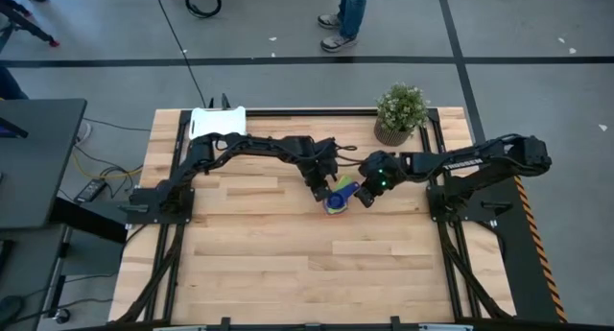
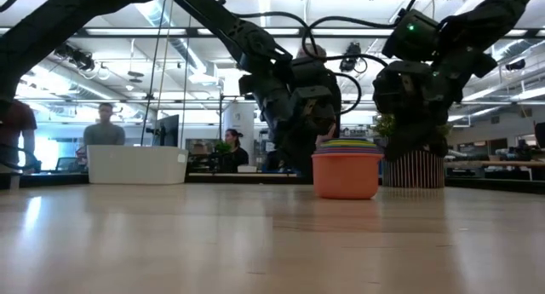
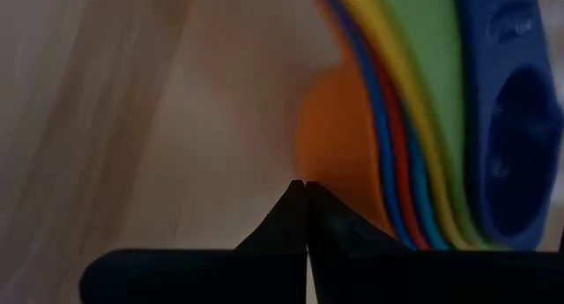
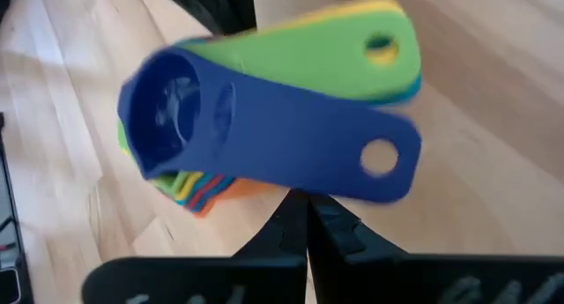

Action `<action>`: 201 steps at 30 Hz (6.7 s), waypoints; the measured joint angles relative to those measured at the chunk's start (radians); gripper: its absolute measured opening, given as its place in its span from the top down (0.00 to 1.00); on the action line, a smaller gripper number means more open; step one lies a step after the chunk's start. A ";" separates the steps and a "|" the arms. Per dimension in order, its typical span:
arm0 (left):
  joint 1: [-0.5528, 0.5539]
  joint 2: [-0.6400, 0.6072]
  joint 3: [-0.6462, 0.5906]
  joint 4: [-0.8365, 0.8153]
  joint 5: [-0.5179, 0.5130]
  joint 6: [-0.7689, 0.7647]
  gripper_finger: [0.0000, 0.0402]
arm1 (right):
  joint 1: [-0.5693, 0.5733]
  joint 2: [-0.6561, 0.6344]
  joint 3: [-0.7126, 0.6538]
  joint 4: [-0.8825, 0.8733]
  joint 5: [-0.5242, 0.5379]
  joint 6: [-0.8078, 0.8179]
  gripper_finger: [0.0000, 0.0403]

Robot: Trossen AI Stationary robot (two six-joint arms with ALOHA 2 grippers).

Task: Nest measuring cups in basket
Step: Stack the dark blue measuring cup on top of the green measuring cup, then put the nested measuring cups into the white bin

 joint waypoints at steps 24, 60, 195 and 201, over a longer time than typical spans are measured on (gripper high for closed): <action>-0.008 0.000 0.000 0.047 0.000 0.003 1.00 | -0.064 0.000 0.000 0.021 -0.035 -0.098 1.00; 0.116 -0.189 0.002 -0.427 -0.066 0.421 1.00 | -0.056 -0.168 0.283 -0.495 -0.014 -0.733 0.96; -0.074 -1.130 -0.760 -0.084 -0.203 0.001 0.97 | -0.149 0.307 0.861 -0.743 -0.039 -1.615 0.97; -0.074 -1.130 -0.760 -0.084 -0.203 0.001 0.97 | -0.149 0.307 0.861 -0.746 -0.072 -1.614 0.97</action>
